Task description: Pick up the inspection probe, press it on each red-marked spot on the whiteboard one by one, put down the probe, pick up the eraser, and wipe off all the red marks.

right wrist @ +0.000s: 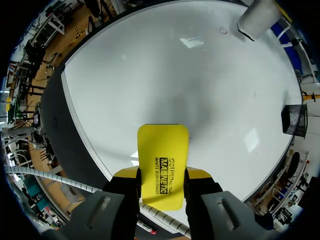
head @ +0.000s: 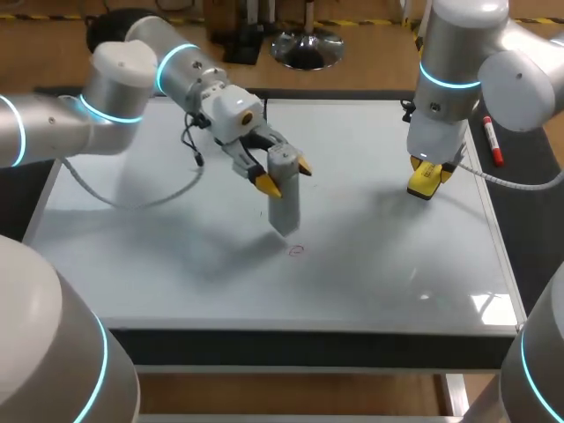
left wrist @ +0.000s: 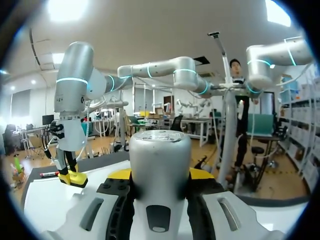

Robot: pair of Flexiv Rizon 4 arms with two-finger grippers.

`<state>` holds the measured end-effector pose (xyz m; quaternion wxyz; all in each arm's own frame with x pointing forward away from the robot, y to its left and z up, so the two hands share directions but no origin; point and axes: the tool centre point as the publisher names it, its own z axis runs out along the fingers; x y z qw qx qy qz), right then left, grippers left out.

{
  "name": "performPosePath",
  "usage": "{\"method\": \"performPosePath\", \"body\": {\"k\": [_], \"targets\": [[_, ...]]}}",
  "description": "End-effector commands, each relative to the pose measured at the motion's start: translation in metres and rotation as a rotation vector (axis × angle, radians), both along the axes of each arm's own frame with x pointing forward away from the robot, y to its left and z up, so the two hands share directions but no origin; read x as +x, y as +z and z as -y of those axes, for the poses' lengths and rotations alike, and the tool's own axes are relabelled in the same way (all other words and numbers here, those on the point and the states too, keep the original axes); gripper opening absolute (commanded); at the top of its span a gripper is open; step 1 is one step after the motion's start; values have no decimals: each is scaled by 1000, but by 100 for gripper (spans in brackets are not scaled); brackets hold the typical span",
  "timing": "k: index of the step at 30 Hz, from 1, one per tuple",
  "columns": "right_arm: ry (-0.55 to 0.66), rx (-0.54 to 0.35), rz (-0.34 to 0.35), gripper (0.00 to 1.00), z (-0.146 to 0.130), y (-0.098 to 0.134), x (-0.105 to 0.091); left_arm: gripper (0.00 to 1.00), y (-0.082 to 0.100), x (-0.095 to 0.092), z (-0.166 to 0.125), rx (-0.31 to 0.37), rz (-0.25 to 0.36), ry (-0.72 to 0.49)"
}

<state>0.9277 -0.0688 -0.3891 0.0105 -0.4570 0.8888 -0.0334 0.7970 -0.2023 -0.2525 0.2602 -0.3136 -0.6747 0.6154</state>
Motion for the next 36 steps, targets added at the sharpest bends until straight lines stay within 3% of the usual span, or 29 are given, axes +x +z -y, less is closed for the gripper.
{"method": "performPosePath", "body": {"k": [1,23,36], "targets": [[2,-3,0,0,1,1,0,0,17,13,-20,7,19,-5],[2,-3,0,0,1,1,0,0,33,52,-103,10,42,18],[2,-3,0,0,1,1,0,0,29,74,-143,46,26,22]]}}
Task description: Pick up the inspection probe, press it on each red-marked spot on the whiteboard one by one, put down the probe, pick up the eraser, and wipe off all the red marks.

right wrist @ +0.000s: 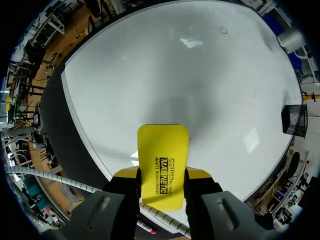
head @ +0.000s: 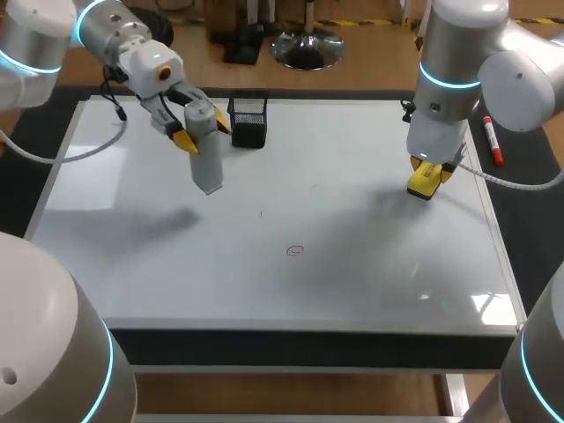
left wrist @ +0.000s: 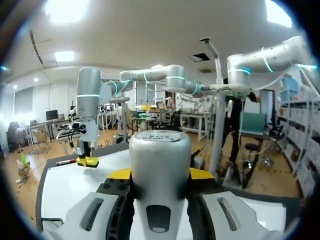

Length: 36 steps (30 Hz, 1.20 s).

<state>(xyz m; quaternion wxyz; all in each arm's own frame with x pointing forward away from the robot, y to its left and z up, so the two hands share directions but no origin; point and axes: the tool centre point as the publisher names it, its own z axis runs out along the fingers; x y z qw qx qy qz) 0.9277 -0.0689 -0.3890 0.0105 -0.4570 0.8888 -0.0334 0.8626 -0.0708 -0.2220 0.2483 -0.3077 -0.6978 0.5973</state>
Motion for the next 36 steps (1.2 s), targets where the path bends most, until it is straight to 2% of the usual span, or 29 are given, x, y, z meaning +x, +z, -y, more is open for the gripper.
{"method": "performPosePath", "body": {"k": [1,12,21,36], "targets": [[2,-3,0,0,1,1,0,0,-1,10,-14,-2,-7,-5],[2,-3,0,0,1,1,0,0,-8,17,-42,17,-23,26],[2,-3,0,0,1,1,0,0,-14,18,-49,28,-39,44],[2,-3,0,0,1,1,0,0,-14,17,-52,30,-48,40]]}}
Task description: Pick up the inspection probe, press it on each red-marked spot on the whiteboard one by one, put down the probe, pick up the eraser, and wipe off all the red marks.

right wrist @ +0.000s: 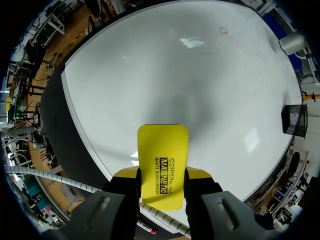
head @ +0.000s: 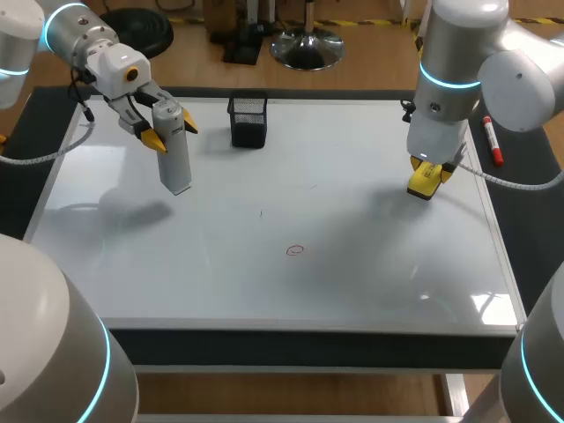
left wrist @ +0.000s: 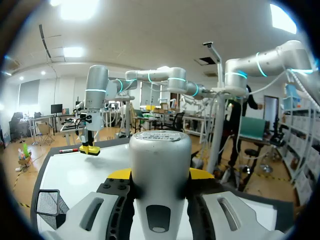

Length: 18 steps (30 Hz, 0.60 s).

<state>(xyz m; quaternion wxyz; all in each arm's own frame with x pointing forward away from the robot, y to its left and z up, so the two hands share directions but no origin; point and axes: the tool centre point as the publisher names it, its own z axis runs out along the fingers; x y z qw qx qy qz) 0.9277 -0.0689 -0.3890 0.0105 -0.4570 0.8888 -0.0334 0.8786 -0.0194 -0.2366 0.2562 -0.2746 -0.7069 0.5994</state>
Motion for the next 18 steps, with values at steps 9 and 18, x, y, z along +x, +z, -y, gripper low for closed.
{"method": "performPosePath", "body": {"k": [9,18], "targets": [[2,-3,0,0,1,1,0,0,1,1,0,0,0,-4],[65,-20,11,0,-21,8,-24,0,1,1,0,0,0,-4]]}}
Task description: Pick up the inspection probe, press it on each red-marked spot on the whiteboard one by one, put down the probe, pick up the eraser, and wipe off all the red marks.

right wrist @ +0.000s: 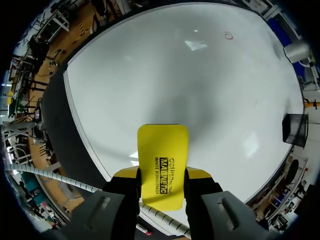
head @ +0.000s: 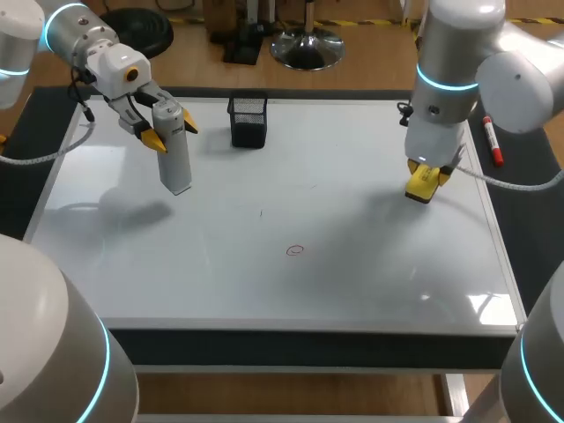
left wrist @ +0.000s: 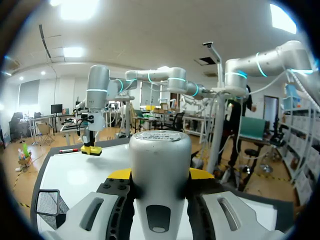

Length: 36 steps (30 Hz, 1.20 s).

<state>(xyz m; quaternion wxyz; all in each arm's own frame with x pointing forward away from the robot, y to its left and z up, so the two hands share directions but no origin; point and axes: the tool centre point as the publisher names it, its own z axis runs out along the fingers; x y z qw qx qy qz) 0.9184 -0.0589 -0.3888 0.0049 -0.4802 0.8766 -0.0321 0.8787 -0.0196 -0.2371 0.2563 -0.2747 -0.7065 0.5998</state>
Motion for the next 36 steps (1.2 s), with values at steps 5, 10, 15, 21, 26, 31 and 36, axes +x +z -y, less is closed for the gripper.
{"method": "performPosePath", "body": {"k": [5,10,15,21,26,31,36], "targets": [[75,-1,43,0,-40,9,-45,0,1,1,0,1,0,-3],[146,4,42,0,-69,7,-75,0,1,1,0,1,0,-3],[233,-10,33,0,-96,7,-100,0,1,1,0,1,0,-3],[326,-23,33,0,-130,7,-123,0,1,1,0,1,0,-3],[415,-77,30,0,-161,6,-138,0,1,1,0,1,0,-3],[470,-42,8,0,-190,-2,-145,0,1,1,0,1,0,-3],[523,-15,10,0,-217,-4,-150,0,1,1,0,1,0,-3]]}}
